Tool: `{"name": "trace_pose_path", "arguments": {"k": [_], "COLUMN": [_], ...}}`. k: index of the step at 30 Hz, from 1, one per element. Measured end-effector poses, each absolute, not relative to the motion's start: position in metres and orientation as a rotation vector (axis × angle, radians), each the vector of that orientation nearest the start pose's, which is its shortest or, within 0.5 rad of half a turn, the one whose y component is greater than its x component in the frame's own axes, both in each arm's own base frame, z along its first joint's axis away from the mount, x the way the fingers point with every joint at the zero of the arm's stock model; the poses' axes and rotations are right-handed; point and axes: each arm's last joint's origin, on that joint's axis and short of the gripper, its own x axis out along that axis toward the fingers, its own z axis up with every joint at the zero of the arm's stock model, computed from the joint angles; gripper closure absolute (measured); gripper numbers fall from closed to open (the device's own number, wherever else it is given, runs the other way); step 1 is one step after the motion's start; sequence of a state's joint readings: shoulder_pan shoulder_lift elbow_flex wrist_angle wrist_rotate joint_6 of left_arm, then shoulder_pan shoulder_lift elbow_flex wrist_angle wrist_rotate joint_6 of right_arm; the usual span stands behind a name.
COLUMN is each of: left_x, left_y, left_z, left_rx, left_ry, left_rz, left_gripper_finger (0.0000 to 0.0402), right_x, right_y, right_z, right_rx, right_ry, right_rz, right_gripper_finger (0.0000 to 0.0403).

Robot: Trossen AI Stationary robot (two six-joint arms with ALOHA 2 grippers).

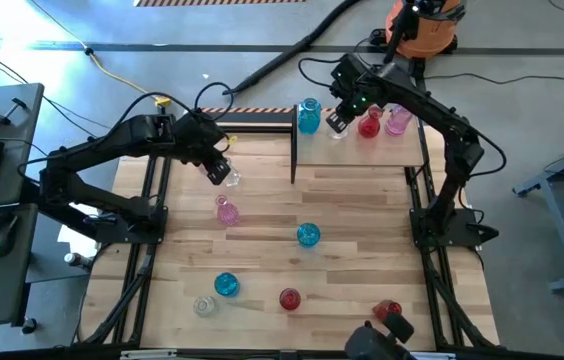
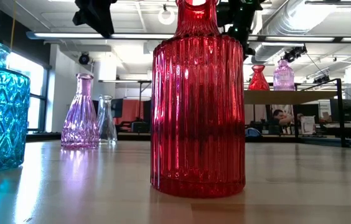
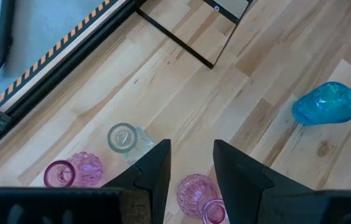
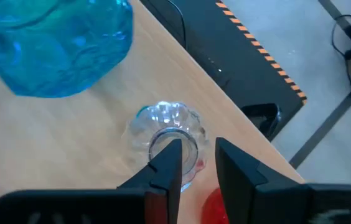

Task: Sort vases onto shelf
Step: Put the middle transparent vase on the shelf

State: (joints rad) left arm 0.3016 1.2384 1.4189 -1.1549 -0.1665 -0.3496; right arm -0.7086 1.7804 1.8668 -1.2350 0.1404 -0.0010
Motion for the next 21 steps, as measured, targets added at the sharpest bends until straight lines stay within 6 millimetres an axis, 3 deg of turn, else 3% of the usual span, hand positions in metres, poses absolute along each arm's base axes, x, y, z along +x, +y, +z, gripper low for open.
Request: {"name": "trace_pose_path", "arguments": {"k": [12,21], "left_x": [0.207,0.207], "left_y": [0.070,0.070], "left_z": [0.376,0.376], "left_rx": [-0.396,-0.396], "left_ry": [0.894,0.893], "left_rz": [0.606,0.606], "left_gripper_finger": [0.0289,0.0289], "right_x": [0.266,0.259], "right_y": [-0.237,-0.236], "right_z": [0.354,0.376], "right_rx": [0.321,0.307], "right_ry": [1.123,1.097], "right_rz": [-0.762,-0.770], "right_gripper_finger": [0.0324,0.0324]}}
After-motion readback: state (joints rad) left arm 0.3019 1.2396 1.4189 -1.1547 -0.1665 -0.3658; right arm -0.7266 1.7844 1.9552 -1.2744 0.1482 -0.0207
